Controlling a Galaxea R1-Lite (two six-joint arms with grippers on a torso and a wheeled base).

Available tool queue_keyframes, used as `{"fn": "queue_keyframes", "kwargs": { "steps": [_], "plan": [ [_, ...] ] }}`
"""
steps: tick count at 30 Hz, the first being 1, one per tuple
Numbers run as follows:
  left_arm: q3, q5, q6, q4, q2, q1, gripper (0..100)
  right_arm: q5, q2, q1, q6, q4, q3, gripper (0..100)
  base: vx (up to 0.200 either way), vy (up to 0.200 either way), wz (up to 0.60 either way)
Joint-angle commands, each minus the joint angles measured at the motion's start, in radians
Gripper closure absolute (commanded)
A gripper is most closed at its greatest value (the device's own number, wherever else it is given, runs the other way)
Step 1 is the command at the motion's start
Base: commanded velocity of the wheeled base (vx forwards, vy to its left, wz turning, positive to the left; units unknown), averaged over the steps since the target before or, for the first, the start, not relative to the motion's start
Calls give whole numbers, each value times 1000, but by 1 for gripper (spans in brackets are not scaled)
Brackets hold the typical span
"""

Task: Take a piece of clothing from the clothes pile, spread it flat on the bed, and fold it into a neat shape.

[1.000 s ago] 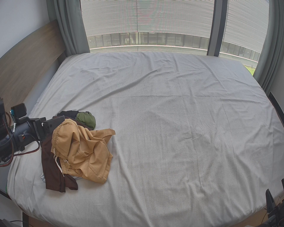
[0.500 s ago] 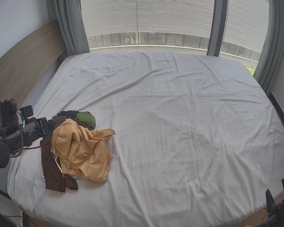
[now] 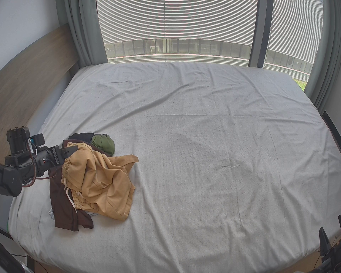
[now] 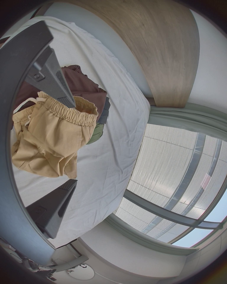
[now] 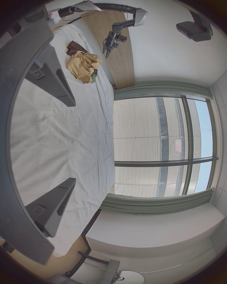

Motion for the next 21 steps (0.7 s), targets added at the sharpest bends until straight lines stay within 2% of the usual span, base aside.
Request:
{"fn": "queue_keyframes", "kwargs": {
  "steps": [1, 6, 21],
  "plan": [
    [-30, -1, -5, -1, 68, 23, 0, 1, -16, 0, 0, -1, 18, 0, 0, 0, 0],
    [-82, 0, -51, -1, 125, 22, 0, 1, -16, 0, 0, -1, 18, 0, 0, 0, 0],
    [-227, 0, -71, 2, 248, 17, 0, -1, -16, 0, 1, 1, 18, 0, 0, 0, 0]
  ]
}}
